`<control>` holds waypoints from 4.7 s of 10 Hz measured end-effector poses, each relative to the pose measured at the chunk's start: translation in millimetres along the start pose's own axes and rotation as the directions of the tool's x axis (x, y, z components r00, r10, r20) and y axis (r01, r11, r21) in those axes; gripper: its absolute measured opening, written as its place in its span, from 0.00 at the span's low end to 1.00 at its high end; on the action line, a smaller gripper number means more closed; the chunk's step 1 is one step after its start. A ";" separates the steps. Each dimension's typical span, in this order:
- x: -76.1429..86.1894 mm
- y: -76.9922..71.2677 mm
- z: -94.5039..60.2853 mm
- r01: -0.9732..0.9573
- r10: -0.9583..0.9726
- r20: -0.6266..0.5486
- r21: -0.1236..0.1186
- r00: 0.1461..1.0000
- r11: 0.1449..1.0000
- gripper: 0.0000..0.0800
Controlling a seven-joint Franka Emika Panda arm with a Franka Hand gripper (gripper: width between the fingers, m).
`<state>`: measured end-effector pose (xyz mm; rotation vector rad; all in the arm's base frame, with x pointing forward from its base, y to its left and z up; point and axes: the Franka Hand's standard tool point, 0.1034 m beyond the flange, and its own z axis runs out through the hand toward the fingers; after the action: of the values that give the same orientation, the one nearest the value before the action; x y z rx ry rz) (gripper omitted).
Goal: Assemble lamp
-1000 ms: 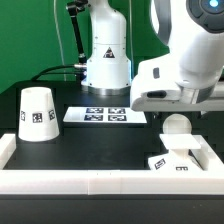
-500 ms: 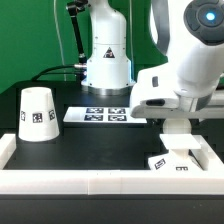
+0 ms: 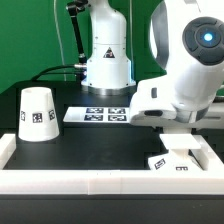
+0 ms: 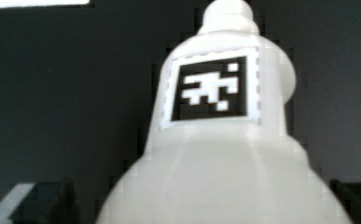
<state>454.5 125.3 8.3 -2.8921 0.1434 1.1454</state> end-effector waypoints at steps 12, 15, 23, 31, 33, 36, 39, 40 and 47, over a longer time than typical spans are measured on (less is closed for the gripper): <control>-3.4 29.9 -92.6 0.173 -0.174 0.032 0.047 0.984 0.984 0.72; 2.7 28.6 -104.5 0.174 -0.174 -0.019 0.047 0.985 0.984 0.72; 5.6 45.5 -181.4 0.211 -0.177 -0.599 -0.013 0.781 0.977 0.72; 19.3 62.2 -205.5 0.187 -0.215 -0.901 -0.153 0.376 0.970 0.72; 20.0 61.8 -206.0 0.187 -0.215 -0.902 -0.154 0.375 0.970 0.72; 24.3 44.1 -215.2 0.243 -0.392 -0.874 -0.329 0.289 0.913 0.72; 24.9 45.7 -213.3 0.240 -0.384 -0.875 -0.322 0.294 0.916 0.72; 25.5 45.7 -214.5 0.238 -0.387 -0.877 -0.327 0.284 0.915 0.72; 29.3 27.9 -219.0 0.229 -0.390 -0.900 -0.344 0.197 0.911 0.72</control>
Offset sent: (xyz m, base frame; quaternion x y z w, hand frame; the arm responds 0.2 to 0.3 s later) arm 0.0015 0.0002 -0.0016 -0.0025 0.0103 -0.0068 0.9999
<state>622.4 82.2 148.2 -2.9850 -0.5266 -0.8656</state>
